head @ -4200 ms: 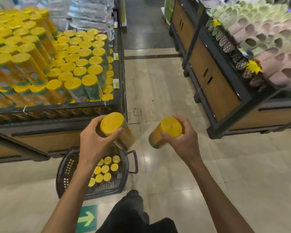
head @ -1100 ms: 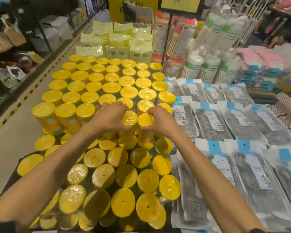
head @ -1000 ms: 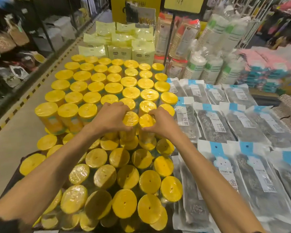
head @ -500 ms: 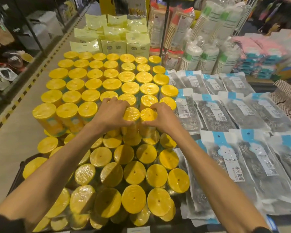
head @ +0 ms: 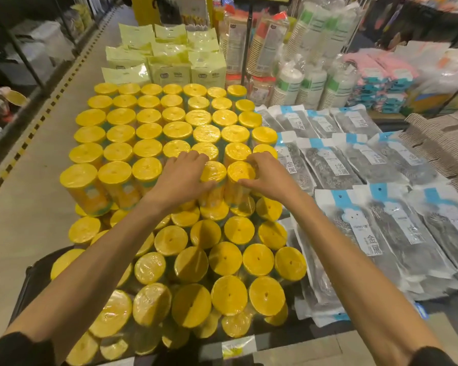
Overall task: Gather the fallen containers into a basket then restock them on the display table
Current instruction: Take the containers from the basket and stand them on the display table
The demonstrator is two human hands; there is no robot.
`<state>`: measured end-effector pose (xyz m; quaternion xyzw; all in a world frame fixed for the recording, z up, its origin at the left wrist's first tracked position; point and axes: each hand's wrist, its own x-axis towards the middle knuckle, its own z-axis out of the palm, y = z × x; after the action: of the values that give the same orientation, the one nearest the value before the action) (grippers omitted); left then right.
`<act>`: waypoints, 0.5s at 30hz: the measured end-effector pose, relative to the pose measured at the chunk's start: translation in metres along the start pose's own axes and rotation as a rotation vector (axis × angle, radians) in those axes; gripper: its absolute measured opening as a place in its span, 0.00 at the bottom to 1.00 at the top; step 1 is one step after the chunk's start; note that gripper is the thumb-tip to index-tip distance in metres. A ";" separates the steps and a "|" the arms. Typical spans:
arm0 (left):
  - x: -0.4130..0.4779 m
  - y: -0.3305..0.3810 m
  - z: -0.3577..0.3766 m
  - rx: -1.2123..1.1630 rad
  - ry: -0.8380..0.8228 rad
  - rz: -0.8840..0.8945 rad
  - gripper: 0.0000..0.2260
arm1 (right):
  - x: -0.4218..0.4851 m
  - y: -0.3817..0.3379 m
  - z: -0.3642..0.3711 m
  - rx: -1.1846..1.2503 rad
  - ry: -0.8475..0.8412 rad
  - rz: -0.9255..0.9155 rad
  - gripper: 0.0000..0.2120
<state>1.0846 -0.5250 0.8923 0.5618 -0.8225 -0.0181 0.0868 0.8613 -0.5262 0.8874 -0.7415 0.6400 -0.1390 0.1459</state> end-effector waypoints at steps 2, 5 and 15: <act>-0.005 -0.004 -0.004 -0.005 0.006 0.010 0.27 | -0.003 -0.004 -0.002 -0.041 0.004 -0.005 0.33; -0.018 -0.010 -0.012 0.011 0.004 0.025 0.27 | -0.006 -0.020 -0.009 -0.145 -0.007 -0.051 0.31; -0.103 -0.042 -0.047 0.232 -0.109 -0.196 0.26 | -0.017 -0.100 -0.018 -0.458 -0.188 -0.236 0.30</act>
<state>1.1674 -0.4417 0.9202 0.6438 -0.7638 0.0385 -0.0256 0.9427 -0.4967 0.9427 -0.8344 0.5474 0.0627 0.0158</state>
